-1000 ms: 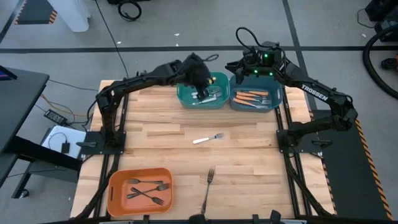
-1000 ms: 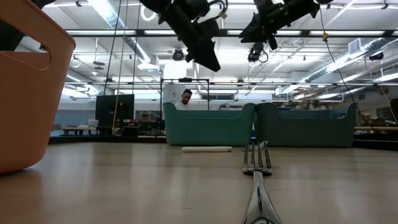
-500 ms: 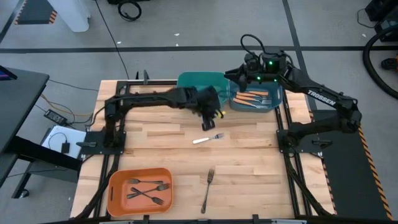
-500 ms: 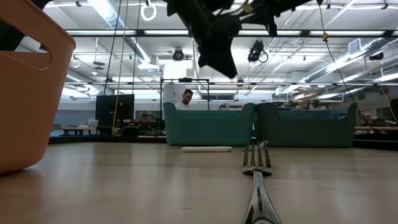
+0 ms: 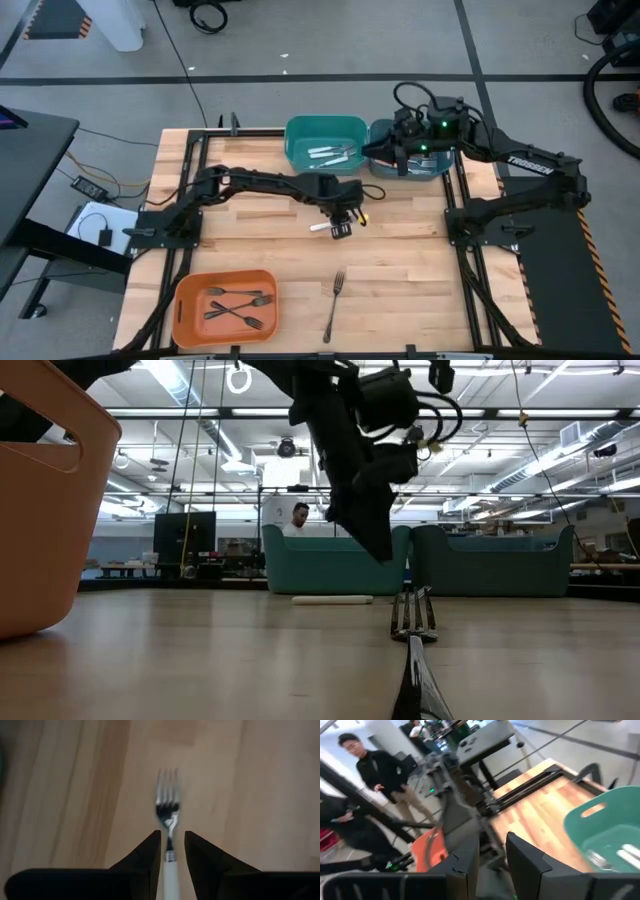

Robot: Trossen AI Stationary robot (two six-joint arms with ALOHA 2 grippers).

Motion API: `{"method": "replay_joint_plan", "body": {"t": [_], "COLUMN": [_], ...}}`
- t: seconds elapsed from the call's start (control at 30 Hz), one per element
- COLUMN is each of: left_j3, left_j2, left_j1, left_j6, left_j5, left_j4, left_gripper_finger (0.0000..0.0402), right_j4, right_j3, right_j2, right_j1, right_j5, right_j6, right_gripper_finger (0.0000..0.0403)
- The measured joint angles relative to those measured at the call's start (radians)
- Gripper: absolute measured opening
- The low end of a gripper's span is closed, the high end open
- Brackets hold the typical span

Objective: Sort silverware by color (type)
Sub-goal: Put the white fork into the green bin

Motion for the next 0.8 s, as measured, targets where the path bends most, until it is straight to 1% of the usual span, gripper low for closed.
{"method": "replay_joint_plan", "body": {"t": [0.23,0.4,0.57,0.73,0.8], "left_j3": [0.001,0.001,0.000,0.002,-0.001], "left_j2": [0.029,0.029,0.030,0.064,0.075], "left_j1": [0.001,0.002,0.002,0.003,0.003], "left_j6": [-0.033,-0.030,-0.003,-0.004,-0.008], "left_j5": [-0.014,0.009,0.011,0.011,0.006], "left_j4": [-0.001,-0.013,-0.014,-0.005,-0.033], "left_gripper_finger": [0.0096,0.0096,0.0096,0.0096,0.0096], "right_j4": [-0.039,-0.060,-0.062,-0.065,-0.071], "right_j3": [0.000,0.000,0.000,0.000,0.000], "right_j2": [-0.002,-0.002,-0.002,-0.002,-0.002], "right_j1": [0.109,0.160,0.185,0.188,0.188], "right_j5": [0.087,0.135,0.161,0.169,0.169], "right_j6": [0.017,0.018,0.016,0.016,0.016], "right_gripper_finger": [0.0103,0.0103,0.0103,0.0103,0.0103]}}
